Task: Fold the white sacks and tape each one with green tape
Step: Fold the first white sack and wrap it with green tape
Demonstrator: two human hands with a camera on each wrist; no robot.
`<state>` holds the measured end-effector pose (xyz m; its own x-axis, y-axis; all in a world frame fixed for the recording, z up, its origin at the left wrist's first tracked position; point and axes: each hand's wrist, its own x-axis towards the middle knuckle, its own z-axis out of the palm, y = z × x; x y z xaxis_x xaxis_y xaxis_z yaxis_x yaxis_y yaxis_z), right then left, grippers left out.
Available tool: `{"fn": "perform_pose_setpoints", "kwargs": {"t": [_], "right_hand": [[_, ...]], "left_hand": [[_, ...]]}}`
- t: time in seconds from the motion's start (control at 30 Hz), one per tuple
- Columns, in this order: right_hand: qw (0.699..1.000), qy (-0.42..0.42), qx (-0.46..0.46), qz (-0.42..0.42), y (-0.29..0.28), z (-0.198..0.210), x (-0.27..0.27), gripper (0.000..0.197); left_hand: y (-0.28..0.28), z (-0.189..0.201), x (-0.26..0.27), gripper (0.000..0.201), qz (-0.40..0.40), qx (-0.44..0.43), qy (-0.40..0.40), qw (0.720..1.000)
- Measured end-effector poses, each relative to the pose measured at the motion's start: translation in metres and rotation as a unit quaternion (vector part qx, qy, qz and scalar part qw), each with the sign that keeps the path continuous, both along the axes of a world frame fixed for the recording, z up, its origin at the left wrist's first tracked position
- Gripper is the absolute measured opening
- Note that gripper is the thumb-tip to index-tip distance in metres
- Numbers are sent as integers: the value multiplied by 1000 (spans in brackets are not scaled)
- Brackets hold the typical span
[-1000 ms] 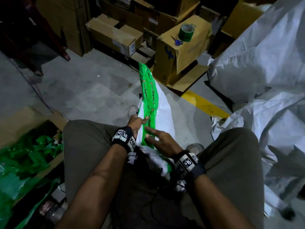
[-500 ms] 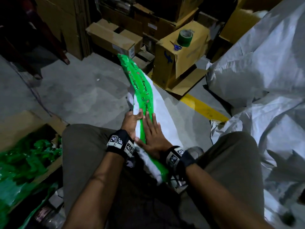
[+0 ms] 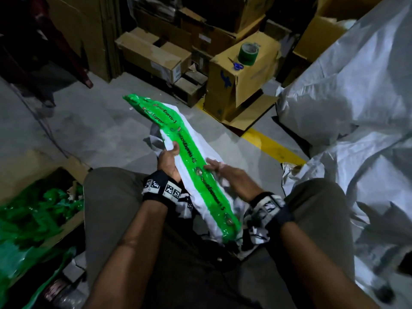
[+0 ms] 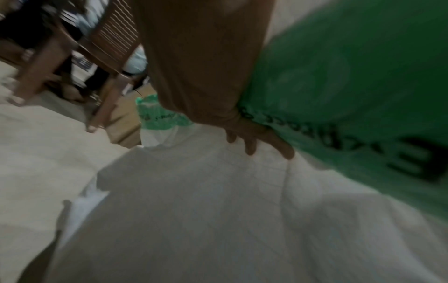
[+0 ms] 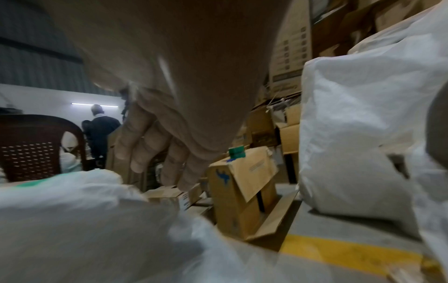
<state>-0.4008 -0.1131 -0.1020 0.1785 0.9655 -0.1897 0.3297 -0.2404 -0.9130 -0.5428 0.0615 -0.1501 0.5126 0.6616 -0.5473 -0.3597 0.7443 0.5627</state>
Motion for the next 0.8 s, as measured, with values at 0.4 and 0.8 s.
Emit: {"fn": "perform_pose_setpoints", "kwargs": {"t": [0.4, 0.8], "right_hand": [[966, -248, 29, 74, 82, 69, 2, 62], [922, -378, -80, 2, 109, 21, -32, 60]], "left_hand": [[-65, 22, 19, 39, -55, 36, -35, 997], [-14, 12, -12, 25, 12, 42, 136, 990]]}}
